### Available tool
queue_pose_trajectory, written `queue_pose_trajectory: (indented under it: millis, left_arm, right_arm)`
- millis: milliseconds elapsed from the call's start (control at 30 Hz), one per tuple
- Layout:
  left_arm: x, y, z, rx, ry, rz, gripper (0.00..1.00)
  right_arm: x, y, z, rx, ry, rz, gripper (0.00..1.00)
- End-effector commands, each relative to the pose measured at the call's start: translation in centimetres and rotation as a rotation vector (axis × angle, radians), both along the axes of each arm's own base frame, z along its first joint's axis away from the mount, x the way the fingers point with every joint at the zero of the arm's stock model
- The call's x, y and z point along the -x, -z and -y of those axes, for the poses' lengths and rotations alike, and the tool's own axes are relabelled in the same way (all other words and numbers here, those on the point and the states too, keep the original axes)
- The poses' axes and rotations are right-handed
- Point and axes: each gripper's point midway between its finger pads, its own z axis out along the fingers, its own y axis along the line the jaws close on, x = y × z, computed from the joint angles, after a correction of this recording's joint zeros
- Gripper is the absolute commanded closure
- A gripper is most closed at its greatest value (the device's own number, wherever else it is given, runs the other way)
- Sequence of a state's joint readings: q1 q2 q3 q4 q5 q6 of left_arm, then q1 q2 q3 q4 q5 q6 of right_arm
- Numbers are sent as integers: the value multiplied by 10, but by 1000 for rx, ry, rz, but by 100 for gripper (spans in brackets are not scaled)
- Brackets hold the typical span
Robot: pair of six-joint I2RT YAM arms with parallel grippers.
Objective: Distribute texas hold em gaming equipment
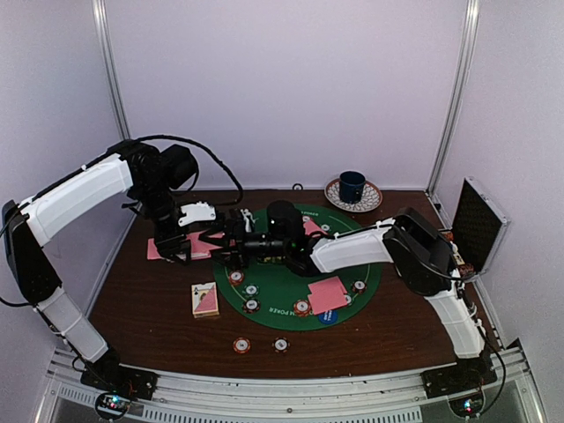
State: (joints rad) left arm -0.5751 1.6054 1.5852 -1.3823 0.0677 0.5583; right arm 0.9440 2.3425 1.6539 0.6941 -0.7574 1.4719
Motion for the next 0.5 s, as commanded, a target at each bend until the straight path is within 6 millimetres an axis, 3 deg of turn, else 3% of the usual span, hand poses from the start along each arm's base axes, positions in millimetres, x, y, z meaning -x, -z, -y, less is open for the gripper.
queue_pose_trajectory:
  millis: [0,67,333,467]
  left_arm:
    - [0,-6,4,26,3,16,100]
    - [0,-6,3,24,4,17,100]
    - [1,-4,2,20,3,13,100]
    - [1,-5,3,22,2,13,100]
  right_arm:
    - [0,-31,13,-56,6,29,38]
    - [-2,-33,16,-60,11,34,43]
    - [-2,-40,27,-76,13,38,75]
    - [-1,-36,33,-66,10,36,81]
